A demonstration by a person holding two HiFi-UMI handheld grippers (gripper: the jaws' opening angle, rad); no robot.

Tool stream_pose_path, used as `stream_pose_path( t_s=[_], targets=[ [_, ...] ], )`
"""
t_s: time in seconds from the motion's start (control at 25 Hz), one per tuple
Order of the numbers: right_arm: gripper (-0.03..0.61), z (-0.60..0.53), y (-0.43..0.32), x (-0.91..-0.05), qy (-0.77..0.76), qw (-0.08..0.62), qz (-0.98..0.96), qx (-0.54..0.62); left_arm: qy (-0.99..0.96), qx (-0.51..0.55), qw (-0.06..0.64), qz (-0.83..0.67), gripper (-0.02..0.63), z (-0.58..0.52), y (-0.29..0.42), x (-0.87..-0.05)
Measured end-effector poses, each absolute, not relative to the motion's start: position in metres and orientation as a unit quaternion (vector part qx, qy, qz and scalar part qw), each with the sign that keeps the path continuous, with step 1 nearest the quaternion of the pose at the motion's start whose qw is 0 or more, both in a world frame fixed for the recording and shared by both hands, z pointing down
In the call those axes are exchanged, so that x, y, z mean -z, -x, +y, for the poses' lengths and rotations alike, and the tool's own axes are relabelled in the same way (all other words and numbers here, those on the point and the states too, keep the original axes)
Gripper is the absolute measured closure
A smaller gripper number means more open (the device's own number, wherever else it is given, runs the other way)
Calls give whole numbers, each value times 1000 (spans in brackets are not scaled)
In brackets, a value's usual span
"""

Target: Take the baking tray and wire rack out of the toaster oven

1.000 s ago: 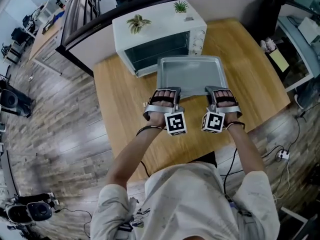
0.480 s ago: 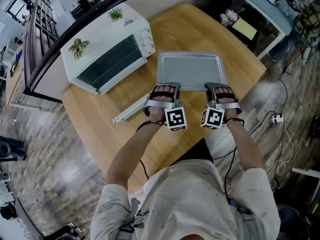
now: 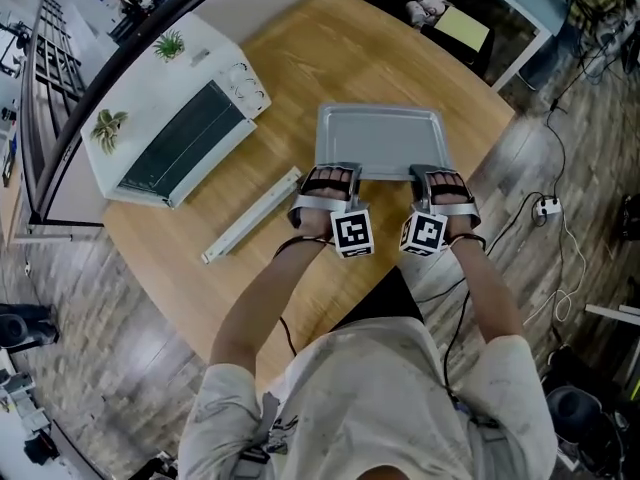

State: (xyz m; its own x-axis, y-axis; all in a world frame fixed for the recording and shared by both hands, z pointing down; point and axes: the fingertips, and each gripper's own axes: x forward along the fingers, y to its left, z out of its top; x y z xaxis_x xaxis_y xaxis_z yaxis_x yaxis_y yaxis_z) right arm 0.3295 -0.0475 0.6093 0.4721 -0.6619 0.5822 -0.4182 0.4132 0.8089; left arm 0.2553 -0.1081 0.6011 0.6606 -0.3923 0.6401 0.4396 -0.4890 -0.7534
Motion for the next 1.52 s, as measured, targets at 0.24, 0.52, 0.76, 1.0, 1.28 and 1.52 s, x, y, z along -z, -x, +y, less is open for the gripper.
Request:
stream_pose_path(
  t_s=[0.24, 0.52, 0.76, 1.0, 1.28, 1.52],
  targets=[
    [528, -42, -333, -638, -521, 674, -520, 64, 753, 427, 499, -34, 563, -107, -260, -630],
    [514, -37, -330, -652, -500, 674, -543, 27, 756, 442, 477, -69, 568, -102, -257, -648],
    [470, -32, -323, -665, -438, 664, -603, -55, 749, 473, 437, -158, 539, -96, -252, -661],
    [390, -23, -315, -677, -368, 652, -645, -155, 714, 534, 358, -277, 448, -89, -242, -671],
    [370, -21, -315, -682, -355, 643, -651, -190, 722, 533, 338, -284, 399, -86, -240, -679],
    [322, -19, -311, -682, -348, 646, -647, -205, 727, 535, 340, -263, 358, -89, -233, -676]
  ],
)
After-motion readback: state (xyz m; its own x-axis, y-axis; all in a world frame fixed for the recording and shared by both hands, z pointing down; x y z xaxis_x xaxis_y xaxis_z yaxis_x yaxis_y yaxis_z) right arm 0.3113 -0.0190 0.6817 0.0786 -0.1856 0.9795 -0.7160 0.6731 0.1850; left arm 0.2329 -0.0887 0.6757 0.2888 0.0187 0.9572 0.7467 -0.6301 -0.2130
